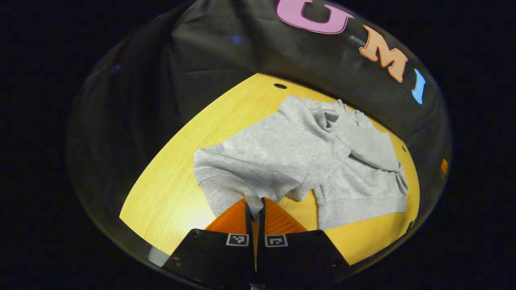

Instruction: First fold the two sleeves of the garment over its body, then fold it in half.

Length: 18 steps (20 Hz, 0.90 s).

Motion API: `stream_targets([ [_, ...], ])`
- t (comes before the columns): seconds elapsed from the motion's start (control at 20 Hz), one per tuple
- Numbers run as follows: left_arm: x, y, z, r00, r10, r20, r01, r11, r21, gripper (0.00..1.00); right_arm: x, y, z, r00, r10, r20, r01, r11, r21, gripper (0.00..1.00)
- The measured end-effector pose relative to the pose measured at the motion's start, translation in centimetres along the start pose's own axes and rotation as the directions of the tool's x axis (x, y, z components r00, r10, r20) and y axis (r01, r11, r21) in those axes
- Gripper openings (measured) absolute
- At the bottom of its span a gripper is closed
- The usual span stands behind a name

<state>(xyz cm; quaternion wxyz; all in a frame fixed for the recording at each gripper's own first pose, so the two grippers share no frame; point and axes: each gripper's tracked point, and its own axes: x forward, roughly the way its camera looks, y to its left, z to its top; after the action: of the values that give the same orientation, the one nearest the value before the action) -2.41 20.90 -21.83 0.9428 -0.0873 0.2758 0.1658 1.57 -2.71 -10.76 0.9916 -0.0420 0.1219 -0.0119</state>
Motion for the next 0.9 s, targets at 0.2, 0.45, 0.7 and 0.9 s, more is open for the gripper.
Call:
stream_targets([
  [0.2,-0.9,-5.4,5.4,0.988,-0.132,0.078,0.130,0.991,0.039,0.00,-2.3,-2.7,-0.3,0.997,-0.078,0.008,0.077,0.996,0.039,0.98],
  [0.45,-2.3,-14.6,11.8,0.933,-0.325,0.153,0.296,0.937,0.185,0.00,-4.8,-5.4,-0.7,0.988,-0.156,0.021,0.153,0.985,0.080,0.98],
  [0.7,-4.2,-24.3,14.1,0.855,-0.496,0.151,0.445,0.851,0.278,0.00,-6.5,-7.3,-2.0,0.980,-0.201,0.002,0.198,0.970,0.143,0.98],
  [0.9,-4.5,-31.2,14.5,0.790,-0.601,0.121,0.535,0.772,0.344,0.00,-7.3,-8.2,-2.9,0.975,-0.223,-0.013,0.222,0.961,0.163,0.98],
])
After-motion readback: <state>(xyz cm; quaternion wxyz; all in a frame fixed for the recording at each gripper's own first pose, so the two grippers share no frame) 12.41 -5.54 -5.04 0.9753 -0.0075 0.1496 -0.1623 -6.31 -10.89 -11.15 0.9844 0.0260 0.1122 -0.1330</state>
